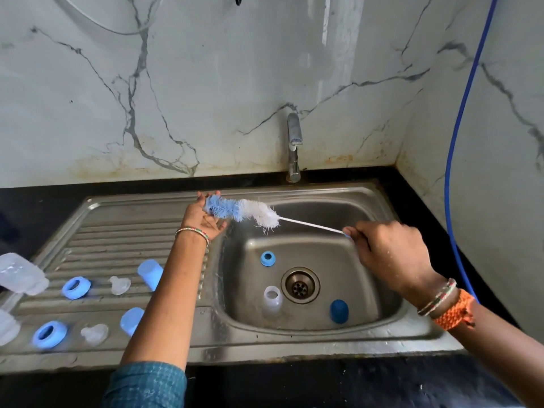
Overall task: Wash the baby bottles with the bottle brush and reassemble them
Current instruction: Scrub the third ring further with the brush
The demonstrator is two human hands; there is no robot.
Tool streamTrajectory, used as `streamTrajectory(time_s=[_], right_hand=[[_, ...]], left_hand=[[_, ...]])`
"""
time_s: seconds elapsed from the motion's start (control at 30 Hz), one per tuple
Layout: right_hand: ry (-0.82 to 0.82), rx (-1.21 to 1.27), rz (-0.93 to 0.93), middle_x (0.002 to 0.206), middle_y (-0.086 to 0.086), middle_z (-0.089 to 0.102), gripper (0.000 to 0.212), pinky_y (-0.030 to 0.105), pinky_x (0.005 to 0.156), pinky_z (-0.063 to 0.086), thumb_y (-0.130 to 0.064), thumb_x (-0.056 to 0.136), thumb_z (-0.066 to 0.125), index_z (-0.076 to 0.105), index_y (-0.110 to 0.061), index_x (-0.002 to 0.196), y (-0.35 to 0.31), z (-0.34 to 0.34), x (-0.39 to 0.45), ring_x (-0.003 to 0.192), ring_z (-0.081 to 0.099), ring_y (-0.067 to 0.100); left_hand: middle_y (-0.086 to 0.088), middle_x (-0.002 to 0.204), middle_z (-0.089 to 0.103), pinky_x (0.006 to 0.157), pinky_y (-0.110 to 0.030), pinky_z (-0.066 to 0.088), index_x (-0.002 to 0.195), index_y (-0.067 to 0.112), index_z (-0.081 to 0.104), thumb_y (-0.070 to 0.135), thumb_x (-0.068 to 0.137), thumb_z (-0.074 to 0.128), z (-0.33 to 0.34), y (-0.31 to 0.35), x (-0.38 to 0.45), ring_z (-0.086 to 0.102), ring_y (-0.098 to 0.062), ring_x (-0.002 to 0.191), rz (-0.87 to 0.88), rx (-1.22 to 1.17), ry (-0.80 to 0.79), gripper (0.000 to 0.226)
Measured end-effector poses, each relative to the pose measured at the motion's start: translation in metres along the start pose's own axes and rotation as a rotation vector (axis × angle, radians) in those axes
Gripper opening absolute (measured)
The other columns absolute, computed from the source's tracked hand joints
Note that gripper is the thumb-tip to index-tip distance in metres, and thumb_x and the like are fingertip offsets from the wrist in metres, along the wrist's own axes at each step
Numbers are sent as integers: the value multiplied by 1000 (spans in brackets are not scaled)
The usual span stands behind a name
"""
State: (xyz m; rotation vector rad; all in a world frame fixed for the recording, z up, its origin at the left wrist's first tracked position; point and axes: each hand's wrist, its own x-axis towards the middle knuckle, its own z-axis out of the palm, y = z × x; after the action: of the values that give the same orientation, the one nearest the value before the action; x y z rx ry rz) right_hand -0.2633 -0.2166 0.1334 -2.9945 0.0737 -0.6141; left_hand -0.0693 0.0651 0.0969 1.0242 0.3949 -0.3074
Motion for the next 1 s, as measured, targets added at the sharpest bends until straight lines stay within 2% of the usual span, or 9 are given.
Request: streamTrajectory(time_s=[0.13,0.27,0.4,0.47,0.6,0.67,0.8,0.93,1.0], right_hand=[[189,-89,-279,52,-2,54,43,21,34,26,-41,94,36,54,-17,63,2,2,-1,36,52,22],[127,-105,-341,65,-4,61,40,20,37,29,-52,89,47,65,-19,75,4,6,4,48,60,20],[154,-115,-223,67,0,62,30,27,43,40,-36,89,50,67,-18,72,0,-2,7,61,63,25],[-62,81,11,64,2,61,35,27,51,41,-35,95,51,66,-15,70,0,-10,16,61,61,25],[-1013,1063,563,45,-6,28,48,16,33,15,-28,102,33,46,-12,58,15,-10,27,35,21,6],[-1090,1177,597,47,-7,24,44,15,33,12,-26,102,28,41,-16,60,20,-6,25,36,17,4],[-569,693,287,53,-4,48,38,20,40,36,-42,96,49,62,-15,73,11,0,20,41,44,8],[113,12,-115,81,3,65,20,35,55,51,-36,85,68,67,-16,89,6,12,11,72,63,29],[219,25,-233,78,5,64,15,34,51,51,-26,86,66,70,-11,85,6,17,9,69,63,31]], left_hand=[[4,94,65,86,-33,37,78,19,62,44,98,38,-2,5,2,59,-15,89,-50,79,57,40],[-1,119,60,98,-37,34,97,18,61,53,92,45,-5,7,0,55,-21,116,-64,143,92,39],[-1,136,52,97,-34,36,116,19,57,56,90,45,-5,5,-3,51,-20,121,-30,171,10,46],[-3,139,51,97,-34,38,105,17,58,52,94,40,-5,3,-5,49,-21,123,26,130,-125,41],[0,111,69,100,-39,46,93,15,74,46,61,77,-7,7,-10,61,-18,113,89,-55,-319,44],[2,101,73,95,-42,51,82,16,78,46,63,71,-5,8,-10,65,-17,103,127,-149,-327,36],[4,120,64,99,-34,44,108,19,62,52,95,34,3,7,-8,49,-16,125,178,-136,-204,46],[7,147,41,49,-10,36,138,21,42,59,95,18,12,3,-6,48,-14,126,139,-11,-67,62],[8,147,41,53,-12,44,140,21,40,59,95,15,13,0,-5,42,-16,133,117,-33,-74,64]])
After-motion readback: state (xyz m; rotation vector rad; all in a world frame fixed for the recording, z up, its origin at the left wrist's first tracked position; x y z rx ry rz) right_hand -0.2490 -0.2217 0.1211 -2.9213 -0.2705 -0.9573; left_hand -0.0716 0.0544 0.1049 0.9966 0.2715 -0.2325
